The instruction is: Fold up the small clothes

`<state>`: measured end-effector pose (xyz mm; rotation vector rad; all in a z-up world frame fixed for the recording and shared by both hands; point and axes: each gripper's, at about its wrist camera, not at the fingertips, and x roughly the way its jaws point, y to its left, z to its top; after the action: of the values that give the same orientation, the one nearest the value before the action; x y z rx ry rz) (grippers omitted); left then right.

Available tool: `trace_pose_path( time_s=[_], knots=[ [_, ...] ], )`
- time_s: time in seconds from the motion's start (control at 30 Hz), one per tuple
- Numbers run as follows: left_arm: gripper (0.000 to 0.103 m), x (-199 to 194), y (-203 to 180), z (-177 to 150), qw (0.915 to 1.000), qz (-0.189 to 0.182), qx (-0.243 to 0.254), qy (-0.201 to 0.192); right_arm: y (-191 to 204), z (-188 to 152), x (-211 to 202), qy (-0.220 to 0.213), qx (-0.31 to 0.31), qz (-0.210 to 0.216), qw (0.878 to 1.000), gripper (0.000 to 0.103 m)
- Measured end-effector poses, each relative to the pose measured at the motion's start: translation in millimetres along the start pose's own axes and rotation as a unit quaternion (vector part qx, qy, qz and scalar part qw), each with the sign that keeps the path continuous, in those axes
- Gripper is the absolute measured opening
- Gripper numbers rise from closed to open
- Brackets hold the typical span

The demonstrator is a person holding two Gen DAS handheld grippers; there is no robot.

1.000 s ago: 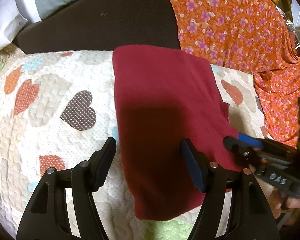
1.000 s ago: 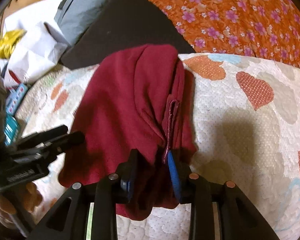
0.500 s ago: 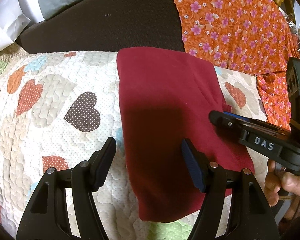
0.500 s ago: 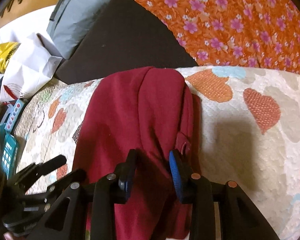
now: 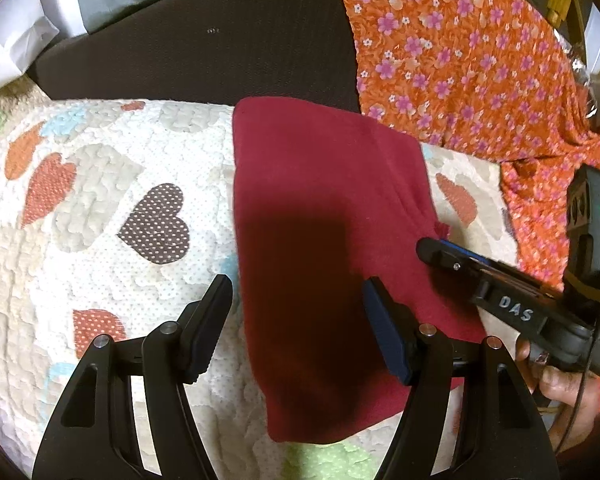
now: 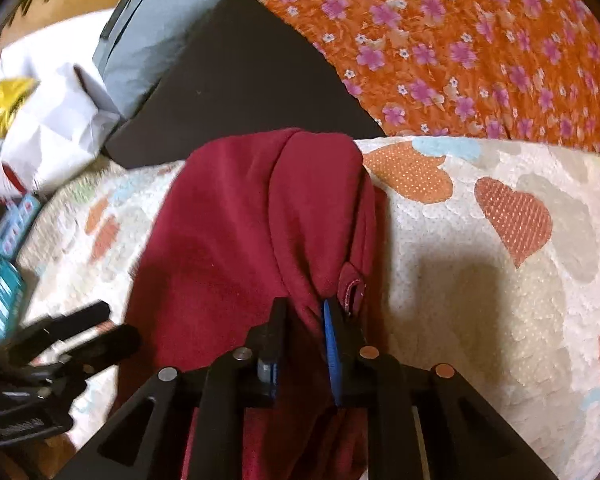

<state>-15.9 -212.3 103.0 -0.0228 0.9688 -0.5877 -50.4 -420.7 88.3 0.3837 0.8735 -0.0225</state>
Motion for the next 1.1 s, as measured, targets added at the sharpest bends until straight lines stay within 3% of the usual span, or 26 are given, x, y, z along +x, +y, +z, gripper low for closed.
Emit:
trace_pose_path(
  time_s=[0.17, 0.33, 0.4, 0.47, 0.53, 0.67, 0.8, 0.9, 1.07, 1.1],
  knots=[
    [0.068, 2.9, 7.9, 8.5, 0.9990, -0.034, -0.028, 0.001, -12.1, 1.2, -5.5, -0.006, 0.040, 0.040, 0.998, 0.031],
    [0.068, 14.7, 26.9, 15.5, 0.9948, -0.061, -0.080, 0.014, -12.0, 2.8, -16.3, -0.028, 0.040, 0.038, 0.998, 0.037],
    [0.068, 21.4, 27.8, 18.1, 0.9944, -0.061, -0.084, 0.019, -16.3, 3.5, -23.1, -0.049, 0.043, 0.027, 0.998, 0.049],
    [0.068, 29.1, 26.5, 20.9, 0.9942, -0.062, -0.085, 0.024, -22.0, 5.4, -19.6, -0.043, 0.044, 0.012, 0.998, 0.050],
    [0.077, 36.4, 27.8, 21.8, 0.9922, -0.069, -0.100, 0.026, -29.3, 6.3, -11.3, -0.027, 0.050, 0.014, 0.998, 0.050],
    [0.078, 48.7, 29.4, 22.0, 0.9906, -0.074, -0.110, 0.035, -37.2, 13.1, 6.6, -0.016, 0.043, 0.018, 0.999, 0.052],
    [0.082, 59.6, 33.4, 21.1, 0.9891, -0.085, -0.110, 0.047, -57.8, 15.5, 30.9, 0.007, 0.087, 0.055, 0.995, 0.066],
    [0.087, 69.8, 41.0, 20.0, 0.9846, -0.102, -0.132, 0.053, -66.4, 13.8, 44.1, 0.004, 0.110, 0.095, 0.989, 0.069],
    [0.088, 78.6, 47.7, 16.0, 0.9785, -0.123, -0.155, 0.058, -61.3, 14.6, 49.8, -0.013, 0.087, 0.107, 0.990, 0.070],
    [0.080, 78.4, 47.4, 15.6, 0.9785, -0.126, -0.153, 0.058, -59.1, 15.9, 51.7, -0.009, 0.082, 0.116, 0.990, 0.059]
  ],
)
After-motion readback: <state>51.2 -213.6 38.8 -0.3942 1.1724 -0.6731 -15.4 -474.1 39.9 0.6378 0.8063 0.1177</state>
